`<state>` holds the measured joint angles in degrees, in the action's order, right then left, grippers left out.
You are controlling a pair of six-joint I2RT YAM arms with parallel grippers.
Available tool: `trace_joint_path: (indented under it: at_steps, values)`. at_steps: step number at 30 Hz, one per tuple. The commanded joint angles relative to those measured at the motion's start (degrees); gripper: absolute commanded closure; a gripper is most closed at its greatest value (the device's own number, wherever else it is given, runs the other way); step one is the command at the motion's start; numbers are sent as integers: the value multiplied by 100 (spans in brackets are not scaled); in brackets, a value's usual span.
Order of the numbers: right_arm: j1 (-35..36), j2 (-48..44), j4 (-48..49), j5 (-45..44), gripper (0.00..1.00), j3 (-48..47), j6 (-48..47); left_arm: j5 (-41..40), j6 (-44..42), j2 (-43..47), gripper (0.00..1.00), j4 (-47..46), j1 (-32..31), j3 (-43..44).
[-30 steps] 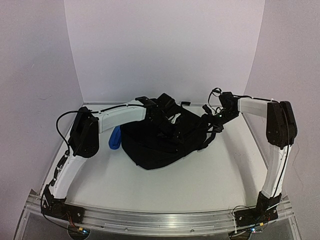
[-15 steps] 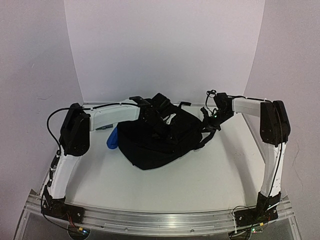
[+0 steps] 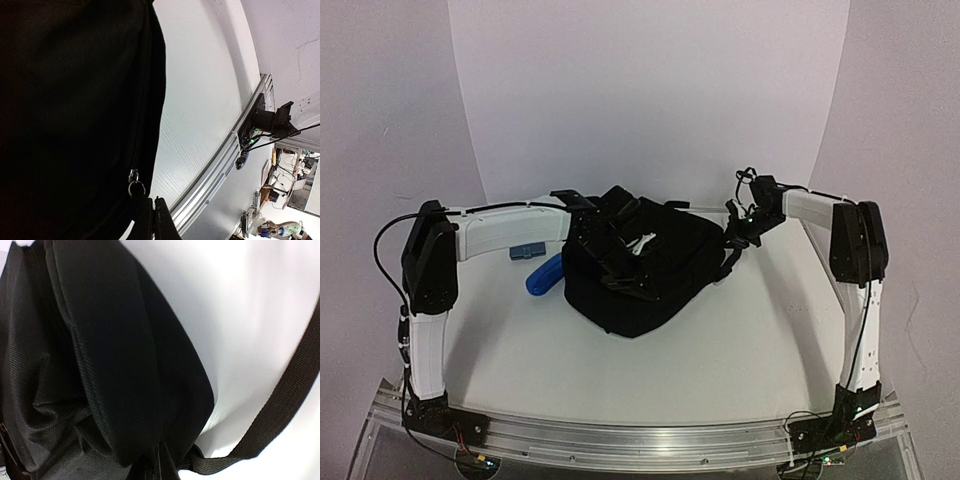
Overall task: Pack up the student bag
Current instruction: Zip the student bag at the center of the board.
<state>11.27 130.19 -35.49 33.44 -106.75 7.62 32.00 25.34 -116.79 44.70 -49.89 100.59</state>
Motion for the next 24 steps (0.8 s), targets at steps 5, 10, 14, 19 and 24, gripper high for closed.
trace_joint_path:
  at_steps: [5,10,14,19,24]
  values:
    - [-383,-414,379,243,43,-243,158,-70,9,-353,100,-53,-31,1012]
    - [-377,-1580,376,1231,16,1307,475,-53,101,-947,100,-3,-31,1849]
    - [-241,-2245,359,1842,15,2221,723,-2,118,-880,100,-227,-31,1736]
    - [495,-2450,397,2030,16,2835,770,99,68,-854,100,-191,-36,1654]
    - [1290,-2251,718,1905,19,2900,949,87,93,-733,100,-255,-44,1472]
